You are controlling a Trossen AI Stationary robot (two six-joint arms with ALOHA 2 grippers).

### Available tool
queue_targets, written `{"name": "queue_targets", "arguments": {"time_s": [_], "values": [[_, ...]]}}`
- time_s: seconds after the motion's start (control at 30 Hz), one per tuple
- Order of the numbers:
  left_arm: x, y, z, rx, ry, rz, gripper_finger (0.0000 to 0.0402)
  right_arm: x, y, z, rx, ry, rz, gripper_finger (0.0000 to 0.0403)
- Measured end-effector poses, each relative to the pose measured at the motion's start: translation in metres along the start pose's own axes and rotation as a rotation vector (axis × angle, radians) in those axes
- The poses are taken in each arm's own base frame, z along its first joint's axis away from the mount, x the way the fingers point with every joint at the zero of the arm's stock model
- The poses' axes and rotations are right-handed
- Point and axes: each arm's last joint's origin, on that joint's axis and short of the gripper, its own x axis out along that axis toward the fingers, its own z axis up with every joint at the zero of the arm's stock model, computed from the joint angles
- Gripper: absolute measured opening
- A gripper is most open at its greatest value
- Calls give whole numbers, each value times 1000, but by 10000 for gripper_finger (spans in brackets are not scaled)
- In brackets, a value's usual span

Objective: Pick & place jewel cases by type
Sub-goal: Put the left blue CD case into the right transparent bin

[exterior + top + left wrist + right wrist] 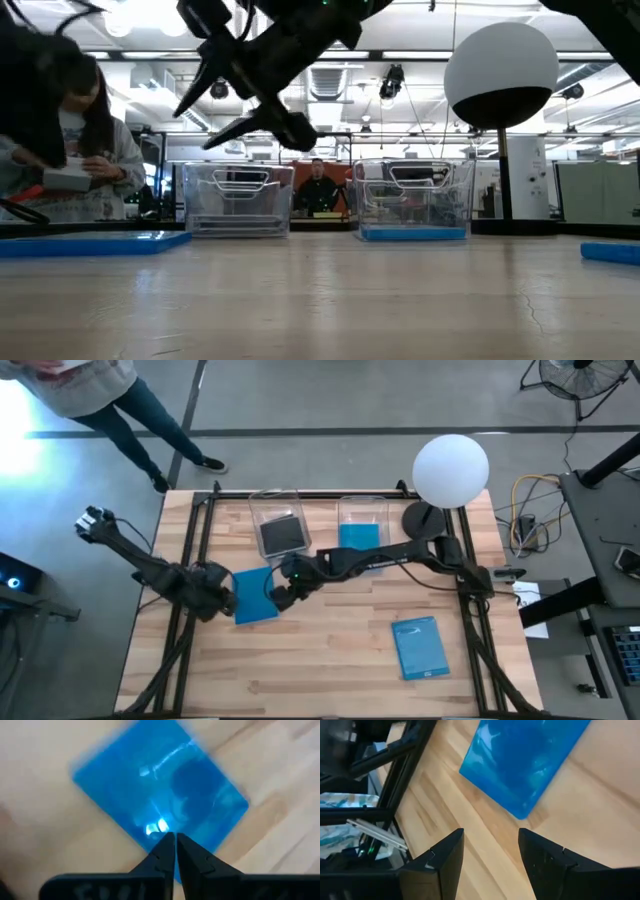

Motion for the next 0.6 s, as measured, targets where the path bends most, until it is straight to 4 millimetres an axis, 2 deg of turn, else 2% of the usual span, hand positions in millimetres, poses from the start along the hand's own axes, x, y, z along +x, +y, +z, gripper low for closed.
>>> {"name": "queue_targets", "arguments": {"time_s": [0.1,0.3,0.47,0.6], "values": [[20,1,-6,-106,10,46,0,10,-3,-3,26,-12,-15,183],[55,4,-17,-265,-31,109,0,16,-5,-10,24,-5,-35,183],[84,-12,-27,-315,-40,-10,0,17,-3,-17,-8,40,-24,183],[96,-40,-33,-329,29,-192,0,10,-7,-24,-22,122,-101,183]]}}
